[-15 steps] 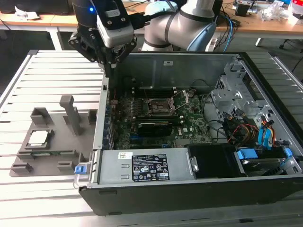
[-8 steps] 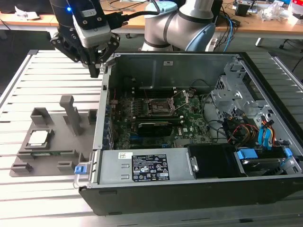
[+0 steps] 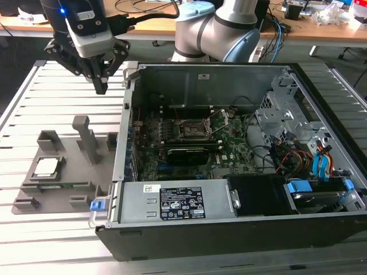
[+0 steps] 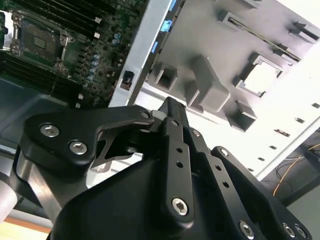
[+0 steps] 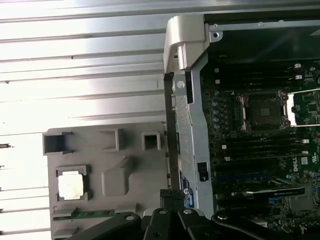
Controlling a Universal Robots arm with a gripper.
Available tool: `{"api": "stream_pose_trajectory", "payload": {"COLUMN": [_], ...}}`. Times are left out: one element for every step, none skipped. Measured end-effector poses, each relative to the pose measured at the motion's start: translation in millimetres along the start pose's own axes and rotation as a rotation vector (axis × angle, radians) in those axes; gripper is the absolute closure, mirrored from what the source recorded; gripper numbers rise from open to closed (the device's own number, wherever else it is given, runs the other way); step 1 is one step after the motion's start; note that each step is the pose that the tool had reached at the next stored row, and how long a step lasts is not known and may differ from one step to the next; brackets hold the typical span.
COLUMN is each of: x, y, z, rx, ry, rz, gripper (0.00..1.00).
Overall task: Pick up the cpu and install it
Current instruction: 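Reach for the cpu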
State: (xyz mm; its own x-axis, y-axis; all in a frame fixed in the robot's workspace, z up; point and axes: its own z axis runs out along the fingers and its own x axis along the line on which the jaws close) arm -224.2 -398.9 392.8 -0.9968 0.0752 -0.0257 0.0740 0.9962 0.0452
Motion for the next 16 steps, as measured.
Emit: {"api": "stream_pose_trajectory", "payload": {"x": [2.9, 4.9, 6.7, 11.0, 13.8, 19.2, 22.8, 28.6, 31.4, 34.6, 40.3, 44.0, 48.8, 53.9, 57.2, 60.2], "y": [-0.2, -0.3, -0.5, -0.8, -1.0, -1.4, -1.7, -2.1, -2.3, -2.5, -3.0, -3.2, -3.6, -3.9, -4.2, -4.4], "z": [0.0, -0.1, -0.1, -0.2, -0.3, -0.4, -0.5, -0.7, -0.7, -0.8, -0.9, -0.9, -1.0, -1.1, -1.1, -1.2], "rx": [0.0, 0.0, 0.0, 0.0, 0.0, 0.0, 0.0001, 0.0, 0.0, 0.0, 0.0, 0.0002, 0.0004, 0.0005, 0.0006, 0.0006], "ry": [0.0, -0.0001, 0.0, 0.0, -0.0001, -0.0001, -0.0001, -0.0001, -0.0002, -0.0001, -0.0002, -0.0002, -0.0002, -0.0002, -0.0002, -0.0002], "rz": [0.0, 0.0, 0.0, 0.0, 0.0, 0.0, 0.0, 0.0, 0.0, 0.0, 0.0, 0.0, 0.0, 0.0, 0.0, 0.0], "gripper": [0.89, 0.89, 0.89, 0.89, 0.89, 0.89, 0.89, 0.89, 0.89, 0.89, 0.89, 0.89, 0.89, 0.89, 0.89, 0.89]}}
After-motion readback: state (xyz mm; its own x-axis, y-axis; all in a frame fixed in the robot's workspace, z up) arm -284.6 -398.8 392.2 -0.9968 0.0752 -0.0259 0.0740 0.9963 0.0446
